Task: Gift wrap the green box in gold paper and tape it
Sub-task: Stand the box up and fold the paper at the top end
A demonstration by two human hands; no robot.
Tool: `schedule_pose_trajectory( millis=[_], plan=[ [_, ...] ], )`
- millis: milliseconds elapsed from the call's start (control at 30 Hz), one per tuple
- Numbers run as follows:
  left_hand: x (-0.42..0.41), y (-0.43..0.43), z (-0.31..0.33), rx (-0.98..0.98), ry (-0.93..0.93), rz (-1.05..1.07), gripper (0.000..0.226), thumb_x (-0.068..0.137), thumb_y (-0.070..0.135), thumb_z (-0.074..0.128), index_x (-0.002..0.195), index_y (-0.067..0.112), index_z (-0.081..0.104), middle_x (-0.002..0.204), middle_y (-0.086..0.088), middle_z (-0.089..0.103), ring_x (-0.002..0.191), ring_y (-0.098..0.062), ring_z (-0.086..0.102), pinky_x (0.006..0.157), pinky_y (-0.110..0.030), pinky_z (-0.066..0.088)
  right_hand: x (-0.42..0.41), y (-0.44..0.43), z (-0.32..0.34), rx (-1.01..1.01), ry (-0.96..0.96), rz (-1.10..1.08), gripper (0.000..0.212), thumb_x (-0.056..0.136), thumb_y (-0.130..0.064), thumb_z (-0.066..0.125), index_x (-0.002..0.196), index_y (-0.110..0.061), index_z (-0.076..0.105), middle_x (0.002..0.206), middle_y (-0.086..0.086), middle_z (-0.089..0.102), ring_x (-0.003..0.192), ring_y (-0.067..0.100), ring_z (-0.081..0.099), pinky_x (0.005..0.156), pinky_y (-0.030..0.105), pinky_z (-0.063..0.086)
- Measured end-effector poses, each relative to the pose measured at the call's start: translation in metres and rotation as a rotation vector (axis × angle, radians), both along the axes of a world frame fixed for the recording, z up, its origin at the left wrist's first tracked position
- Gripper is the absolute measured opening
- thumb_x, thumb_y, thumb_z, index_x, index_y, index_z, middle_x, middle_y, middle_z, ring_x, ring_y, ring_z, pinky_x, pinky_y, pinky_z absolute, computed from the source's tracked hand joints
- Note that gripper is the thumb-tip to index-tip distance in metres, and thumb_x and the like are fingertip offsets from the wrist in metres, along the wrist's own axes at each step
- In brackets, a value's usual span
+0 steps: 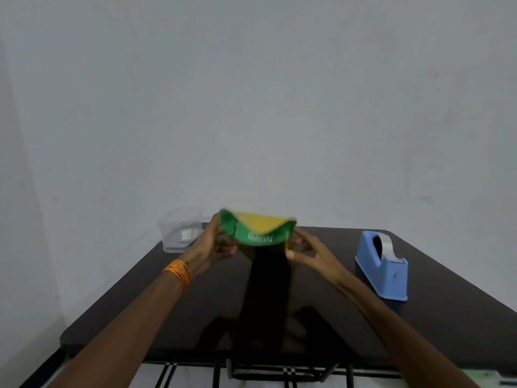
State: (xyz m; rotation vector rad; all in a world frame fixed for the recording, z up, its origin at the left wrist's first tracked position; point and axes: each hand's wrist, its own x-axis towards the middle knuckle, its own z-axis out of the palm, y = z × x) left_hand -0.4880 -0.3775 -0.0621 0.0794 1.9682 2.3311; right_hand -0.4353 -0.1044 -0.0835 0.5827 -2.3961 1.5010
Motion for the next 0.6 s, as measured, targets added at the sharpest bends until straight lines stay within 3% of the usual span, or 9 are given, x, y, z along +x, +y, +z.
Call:
schedule_pose_trajectory(
  millis=[33,100,133,200,333,467,600],
  plan=[
    [0.002,0.003,0.007,0.005,0.026,0.009,0.065,0.092,0.064,0.045,0.112,0.005,0.063,0.079,-0.018,0.067,0.073,-0.029,0.063,0.063,-0.034,0.055,0.000,-0.001,0.008,-0.009,-0.006,0.000,0.039,0.094,-0.026,0.068,0.117,-0.051,0.049,0.119,-0.013,0.056,0.107,-0.012,0.054,0.090,0.011,0.042],
    [0.001,0.011,0.017,0.003,0.075,-0.004,0.052,0.097,0.050,0.041,0.117,0.006,0.060,0.088,-0.021,0.067,0.070,-0.024,0.060,0.060,-0.031,0.052,0.000,-0.004,0.018,-0.061,-0.003,-0.045,0.020,0.098,-0.041,0.058,0.117,-0.046,0.055,0.123,-0.006,0.054,0.116,0.004,0.052,0.097,0.025,0.043],
    [0.001,0.014,0.020,-0.008,0.099,-0.012,0.048,0.098,0.045,0.041,0.119,0.006,0.059,0.093,-0.022,0.066,0.072,-0.024,0.060,0.062,-0.030,0.052,-0.001,-0.006,0.020,-0.088,0.017,-0.068,0.023,0.099,-0.045,0.053,0.118,-0.034,0.060,0.120,0.000,0.056,0.113,0.010,0.054,0.098,0.034,0.044],
    [0.003,0.022,0.025,-0.041,0.148,-0.029,0.040,0.098,0.034,0.043,0.119,0.005,0.060,0.094,-0.021,0.064,0.074,-0.022,0.061,0.066,-0.029,0.050,-0.007,-0.006,0.021,-0.133,0.004,-0.135,0.053,0.097,-0.060,0.044,0.125,-0.018,0.060,0.123,0.007,0.059,0.109,0.013,0.056,0.102,0.042,0.044],
    [0.002,0.035,0.027,-0.170,0.222,-0.103,0.025,0.093,0.018,0.057,0.113,0.003,0.061,0.079,-0.009,0.055,0.068,-0.014,0.054,0.061,-0.024,0.045,-0.017,-0.004,0.017,-0.212,-0.107,-0.202,0.079,0.090,-0.076,0.032,0.142,-0.021,0.052,0.133,0.003,0.058,0.111,0.017,0.058,0.094,0.036,0.047],
    [-0.007,0.034,0.020,-0.187,0.200,-0.168,0.052,0.081,0.010,0.074,0.128,0.005,0.054,0.091,-0.009,0.063,0.070,-0.011,0.051,0.059,-0.022,0.046,-0.027,0.001,0.013,-0.216,-0.119,-0.220,0.091,0.082,-0.085,0.033,0.139,-0.018,0.055,0.126,0.012,0.061,0.111,0.023,0.060,0.094,0.040,0.050],
    [-0.008,0.032,0.027,-0.233,0.199,-0.221,0.045,0.080,0.005,0.075,0.122,0.006,0.060,0.091,-0.006,0.069,0.072,-0.013,0.051,0.060,-0.021,0.045,-0.031,0.008,0.014,-0.160,-0.146,-0.196,0.103,0.073,-0.093,0.031,0.143,-0.021,0.052,0.129,0.006,0.061,0.114,0.017,0.059,0.094,0.035,0.049]
  ],
)
